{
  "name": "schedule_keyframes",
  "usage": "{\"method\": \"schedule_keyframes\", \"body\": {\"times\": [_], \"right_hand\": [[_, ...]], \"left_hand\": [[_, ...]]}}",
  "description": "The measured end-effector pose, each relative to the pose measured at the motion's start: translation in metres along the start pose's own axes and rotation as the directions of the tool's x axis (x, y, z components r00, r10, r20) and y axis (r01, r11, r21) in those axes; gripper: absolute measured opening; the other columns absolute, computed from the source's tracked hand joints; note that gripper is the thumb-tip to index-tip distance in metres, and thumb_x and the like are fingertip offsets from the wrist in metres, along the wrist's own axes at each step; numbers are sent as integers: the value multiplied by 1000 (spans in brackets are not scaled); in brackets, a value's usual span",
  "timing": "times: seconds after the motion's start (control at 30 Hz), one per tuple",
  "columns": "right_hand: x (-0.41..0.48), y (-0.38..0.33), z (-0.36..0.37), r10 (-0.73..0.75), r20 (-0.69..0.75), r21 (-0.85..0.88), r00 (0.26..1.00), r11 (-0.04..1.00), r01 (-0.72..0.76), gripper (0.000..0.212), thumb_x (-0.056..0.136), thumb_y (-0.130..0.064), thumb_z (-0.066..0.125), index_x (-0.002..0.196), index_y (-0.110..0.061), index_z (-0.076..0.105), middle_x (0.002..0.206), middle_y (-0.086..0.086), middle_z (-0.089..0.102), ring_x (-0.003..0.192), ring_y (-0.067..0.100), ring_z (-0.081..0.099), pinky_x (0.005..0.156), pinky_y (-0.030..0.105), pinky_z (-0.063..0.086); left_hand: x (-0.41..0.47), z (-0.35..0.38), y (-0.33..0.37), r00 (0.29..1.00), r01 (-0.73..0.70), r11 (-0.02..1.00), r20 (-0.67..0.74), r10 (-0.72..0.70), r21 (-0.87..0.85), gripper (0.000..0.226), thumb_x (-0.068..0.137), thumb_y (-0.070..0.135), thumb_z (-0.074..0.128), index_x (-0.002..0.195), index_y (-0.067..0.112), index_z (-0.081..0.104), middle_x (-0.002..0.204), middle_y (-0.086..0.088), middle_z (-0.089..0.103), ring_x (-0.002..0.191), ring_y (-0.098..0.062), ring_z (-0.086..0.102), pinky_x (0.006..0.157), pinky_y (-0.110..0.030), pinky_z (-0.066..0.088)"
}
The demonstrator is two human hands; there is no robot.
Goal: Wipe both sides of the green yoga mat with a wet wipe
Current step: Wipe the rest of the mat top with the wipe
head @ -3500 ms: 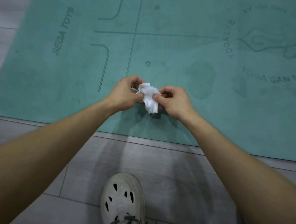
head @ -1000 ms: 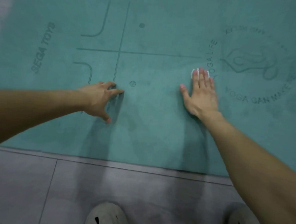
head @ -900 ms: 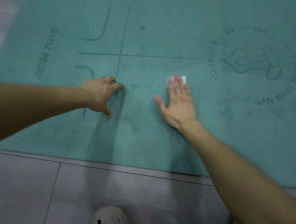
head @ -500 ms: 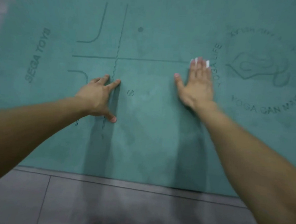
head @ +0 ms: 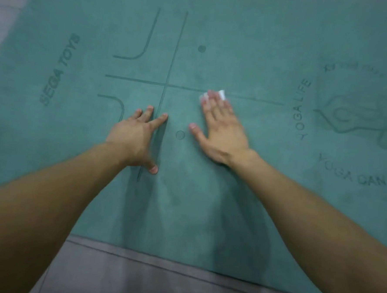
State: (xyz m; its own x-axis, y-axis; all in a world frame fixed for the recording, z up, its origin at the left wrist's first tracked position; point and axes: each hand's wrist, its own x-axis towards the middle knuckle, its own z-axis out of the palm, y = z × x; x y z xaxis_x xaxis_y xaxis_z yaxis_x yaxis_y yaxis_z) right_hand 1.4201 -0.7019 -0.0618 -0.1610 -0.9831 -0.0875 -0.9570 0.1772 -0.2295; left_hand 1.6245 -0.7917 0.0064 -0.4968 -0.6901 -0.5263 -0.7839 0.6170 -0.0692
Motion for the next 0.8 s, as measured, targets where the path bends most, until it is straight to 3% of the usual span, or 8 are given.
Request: {"method": "schedule_keyframes", "body": {"times": [0.1,0.2,0.3,0.37,0.47,0.57,0.63,0.8], "right_hand": [[-8,-16,6,-485,156,-42,861,867,496,77,109,-63,21,169,-18,7,177,2,4,162,16,-7,132,37,-1],[36,48,-16,-139,62,-75,988,987,143,76,108,-63,13,169,-19,3,177,1,1,162,15,-8,132,38,-3],[54,41,-14,175,-25,-27,984,984,-176,83,104,-65,14,169,-14,5,177,6,0,163,20,-8,132,39,-4],[45,-5,0,-146,43,-27,988,989,147,80,106,-62,17,169,-14,6,177,6,2,163,20,-8,132,40,-1],[47,-7,-1,-527,144,-60,837,840,539,70,110,-54,19,169,-20,5,177,0,3,162,13,-8,132,36,-2],[90,35,-20,-53,15,-85,999,995,54,71,108,-54,15,169,-17,7,177,3,5,163,17,-4,132,38,-3],[92,20,-14,123,-17,-35,992,992,-124,78,106,-58,17,169,-12,8,176,7,4,163,21,-4,132,40,-3],[75,6,-7,-430,143,-39,891,897,439,72,109,-58,18,169,-19,9,177,1,6,162,14,-6,132,35,-2]], "left_hand": [[-3,2,-3,1000,25,999,-13,-26,-42,164,42,66,99,167,36,-3,177,8,-4,163,-20,8,124,-52,35],[-6,0,-3,999,49,998,-19,-50,-50,163,46,66,98,168,32,-4,176,14,-6,163,-15,5,121,-51,38],[-8,-3,-2,998,57,996,-22,-58,-67,162,47,64,99,168,34,-5,176,16,-7,163,-12,3,119,-51,39],[-9,-3,-1,998,57,996,-25,-59,-64,162,47,65,99,167,36,-5,175,17,-7,163,-11,3,119,-51,39],[-9,-3,-2,998,62,996,-22,-63,-62,163,47,64,99,167,36,-7,175,17,-8,163,-11,3,119,-50,39],[-7,-3,0,997,68,995,-20,-70,-75,163,46,61,101,167,35,-6,175,16,-9,163,-12,2,119,-49,39],[-7,-5,2,997,74,994,-10,-75,-83,164,46,59,101,168,34,-6,176,15,-9,163,-13,2,119,-49,39],[-4,-4,0,998,56,997,-13,-57,-58,165,44,60,101,168,34,-4,176,15,-8,163,-13,3,119,-49,38]]}}
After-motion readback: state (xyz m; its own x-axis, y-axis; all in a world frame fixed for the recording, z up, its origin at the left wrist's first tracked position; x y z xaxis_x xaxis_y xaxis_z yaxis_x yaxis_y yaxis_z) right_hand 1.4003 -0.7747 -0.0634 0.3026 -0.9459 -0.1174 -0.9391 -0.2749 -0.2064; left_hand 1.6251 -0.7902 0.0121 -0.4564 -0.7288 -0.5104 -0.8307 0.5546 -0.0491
